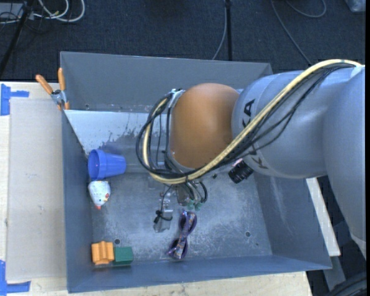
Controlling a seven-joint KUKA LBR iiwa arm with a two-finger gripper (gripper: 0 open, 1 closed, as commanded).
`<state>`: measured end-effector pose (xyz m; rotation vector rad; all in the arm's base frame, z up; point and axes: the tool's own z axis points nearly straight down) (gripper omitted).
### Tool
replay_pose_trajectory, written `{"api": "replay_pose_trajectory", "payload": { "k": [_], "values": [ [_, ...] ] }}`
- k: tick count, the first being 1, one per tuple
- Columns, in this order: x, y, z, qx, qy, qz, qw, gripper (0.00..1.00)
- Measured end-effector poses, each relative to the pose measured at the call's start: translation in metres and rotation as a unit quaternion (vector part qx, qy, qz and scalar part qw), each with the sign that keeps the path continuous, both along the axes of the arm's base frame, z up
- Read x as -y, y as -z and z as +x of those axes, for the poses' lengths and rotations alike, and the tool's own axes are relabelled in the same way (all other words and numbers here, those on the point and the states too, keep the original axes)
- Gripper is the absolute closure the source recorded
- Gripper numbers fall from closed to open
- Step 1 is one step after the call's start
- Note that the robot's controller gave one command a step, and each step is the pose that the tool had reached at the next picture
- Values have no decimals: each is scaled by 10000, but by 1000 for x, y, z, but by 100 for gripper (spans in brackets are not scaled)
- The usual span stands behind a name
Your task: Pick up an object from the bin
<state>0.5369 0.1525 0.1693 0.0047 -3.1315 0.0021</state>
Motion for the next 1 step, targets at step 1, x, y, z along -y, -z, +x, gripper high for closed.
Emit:
{"api": "replay_pose_trajectory", "payload": {
  "k": [1],
  "values": [
    [1,-4,2,37,22,6,10000,0]
  ]
}}
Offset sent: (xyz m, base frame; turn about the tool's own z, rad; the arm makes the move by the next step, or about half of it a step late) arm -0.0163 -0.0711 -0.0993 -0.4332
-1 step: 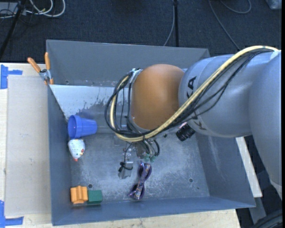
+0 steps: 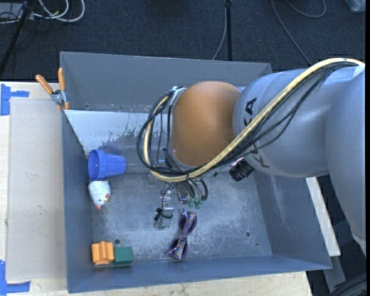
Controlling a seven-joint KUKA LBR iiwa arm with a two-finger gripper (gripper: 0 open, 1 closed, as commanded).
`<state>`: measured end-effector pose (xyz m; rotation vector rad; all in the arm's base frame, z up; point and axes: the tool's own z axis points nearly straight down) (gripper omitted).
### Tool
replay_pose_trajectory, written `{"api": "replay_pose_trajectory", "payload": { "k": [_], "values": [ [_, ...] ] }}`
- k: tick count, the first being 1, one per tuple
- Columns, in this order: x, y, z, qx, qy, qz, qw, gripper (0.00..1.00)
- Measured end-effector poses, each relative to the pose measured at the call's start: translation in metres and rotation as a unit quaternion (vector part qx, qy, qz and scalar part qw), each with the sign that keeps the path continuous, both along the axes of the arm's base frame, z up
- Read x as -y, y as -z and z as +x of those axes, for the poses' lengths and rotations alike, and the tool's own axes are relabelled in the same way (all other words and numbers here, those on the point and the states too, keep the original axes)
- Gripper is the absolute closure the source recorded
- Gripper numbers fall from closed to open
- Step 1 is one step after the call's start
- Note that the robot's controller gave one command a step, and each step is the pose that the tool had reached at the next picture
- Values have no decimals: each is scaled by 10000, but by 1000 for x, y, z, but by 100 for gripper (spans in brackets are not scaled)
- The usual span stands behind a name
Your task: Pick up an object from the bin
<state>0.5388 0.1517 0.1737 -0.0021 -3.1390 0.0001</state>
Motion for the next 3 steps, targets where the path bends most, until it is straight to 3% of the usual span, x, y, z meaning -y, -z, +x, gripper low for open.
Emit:
{"api": "replay_pose_trajectory", "payload": {
  "k": [1,2,3],
  "values": [
    [21,34,-5,28,-832,14,9965,0],
    [90,44,-52,-40,-1684,-1,9857,0],
    [87,36,-46,12,-3060,15,9520,0]
  ]
}}
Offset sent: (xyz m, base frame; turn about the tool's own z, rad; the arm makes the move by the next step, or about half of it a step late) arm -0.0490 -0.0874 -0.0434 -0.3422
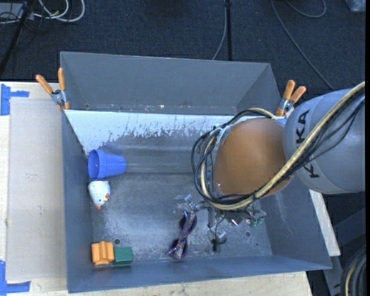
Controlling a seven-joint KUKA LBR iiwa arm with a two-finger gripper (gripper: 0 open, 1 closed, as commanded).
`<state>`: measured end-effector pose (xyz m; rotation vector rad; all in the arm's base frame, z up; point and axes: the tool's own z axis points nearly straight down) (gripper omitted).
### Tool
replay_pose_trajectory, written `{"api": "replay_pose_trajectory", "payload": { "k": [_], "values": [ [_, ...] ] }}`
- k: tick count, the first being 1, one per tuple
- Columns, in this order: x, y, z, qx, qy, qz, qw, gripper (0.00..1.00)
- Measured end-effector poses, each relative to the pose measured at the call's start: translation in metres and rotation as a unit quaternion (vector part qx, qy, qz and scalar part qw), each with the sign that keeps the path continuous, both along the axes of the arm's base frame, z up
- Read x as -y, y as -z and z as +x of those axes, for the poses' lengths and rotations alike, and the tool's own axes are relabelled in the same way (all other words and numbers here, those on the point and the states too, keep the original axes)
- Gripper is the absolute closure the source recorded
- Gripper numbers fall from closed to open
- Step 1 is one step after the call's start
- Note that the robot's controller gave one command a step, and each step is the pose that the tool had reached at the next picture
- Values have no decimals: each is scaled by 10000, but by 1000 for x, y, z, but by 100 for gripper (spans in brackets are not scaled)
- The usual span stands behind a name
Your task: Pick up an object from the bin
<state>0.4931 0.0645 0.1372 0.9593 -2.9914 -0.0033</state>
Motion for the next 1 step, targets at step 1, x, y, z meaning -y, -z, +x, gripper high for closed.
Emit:
{"api": "replay_pose_trajectory", "payload": {
  "k": [1],
  "values": [
    [-9,60,-3,-23,-278,-14,9996,0]
  ]
}}
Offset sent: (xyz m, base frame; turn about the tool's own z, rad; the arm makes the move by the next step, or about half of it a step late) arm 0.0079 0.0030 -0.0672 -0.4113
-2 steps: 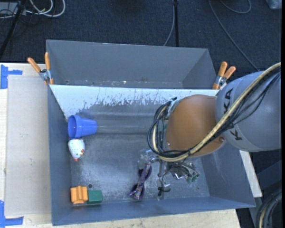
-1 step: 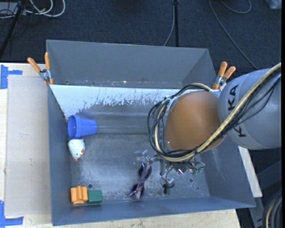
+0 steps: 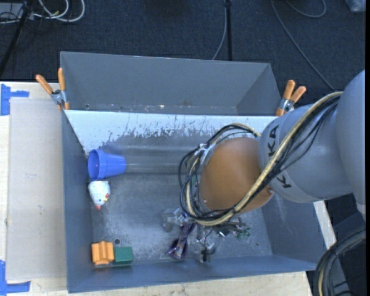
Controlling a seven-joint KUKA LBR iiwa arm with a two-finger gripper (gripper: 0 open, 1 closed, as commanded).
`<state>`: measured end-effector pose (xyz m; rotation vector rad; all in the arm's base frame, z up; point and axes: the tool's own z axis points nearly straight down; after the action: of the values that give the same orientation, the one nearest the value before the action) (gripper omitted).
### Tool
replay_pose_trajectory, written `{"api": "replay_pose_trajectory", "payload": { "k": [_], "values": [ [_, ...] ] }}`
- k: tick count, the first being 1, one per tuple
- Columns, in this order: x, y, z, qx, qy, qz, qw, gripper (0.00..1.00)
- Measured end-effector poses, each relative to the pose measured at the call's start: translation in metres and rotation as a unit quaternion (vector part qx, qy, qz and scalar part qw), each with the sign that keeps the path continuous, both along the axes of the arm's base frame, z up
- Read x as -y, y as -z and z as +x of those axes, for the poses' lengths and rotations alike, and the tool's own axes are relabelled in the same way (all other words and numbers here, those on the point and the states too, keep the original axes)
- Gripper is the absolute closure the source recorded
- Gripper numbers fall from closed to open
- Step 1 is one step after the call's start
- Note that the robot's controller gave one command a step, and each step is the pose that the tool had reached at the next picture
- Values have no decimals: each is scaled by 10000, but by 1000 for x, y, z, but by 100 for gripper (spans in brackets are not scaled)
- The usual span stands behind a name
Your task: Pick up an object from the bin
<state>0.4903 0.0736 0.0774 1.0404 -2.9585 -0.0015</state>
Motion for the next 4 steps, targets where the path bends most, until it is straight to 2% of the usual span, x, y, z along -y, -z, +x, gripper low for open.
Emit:
{"api": "replay_pose_trajectory", "payload": {
  "k": [1,3,4],
  "values": [
    [5,8,11,22,-1757,26,9844,100],
    [5,5,9,-3,-1746,30,9846,100],
    [5,-9,9,-12,-1749,30,9846,100]
  ]
}}
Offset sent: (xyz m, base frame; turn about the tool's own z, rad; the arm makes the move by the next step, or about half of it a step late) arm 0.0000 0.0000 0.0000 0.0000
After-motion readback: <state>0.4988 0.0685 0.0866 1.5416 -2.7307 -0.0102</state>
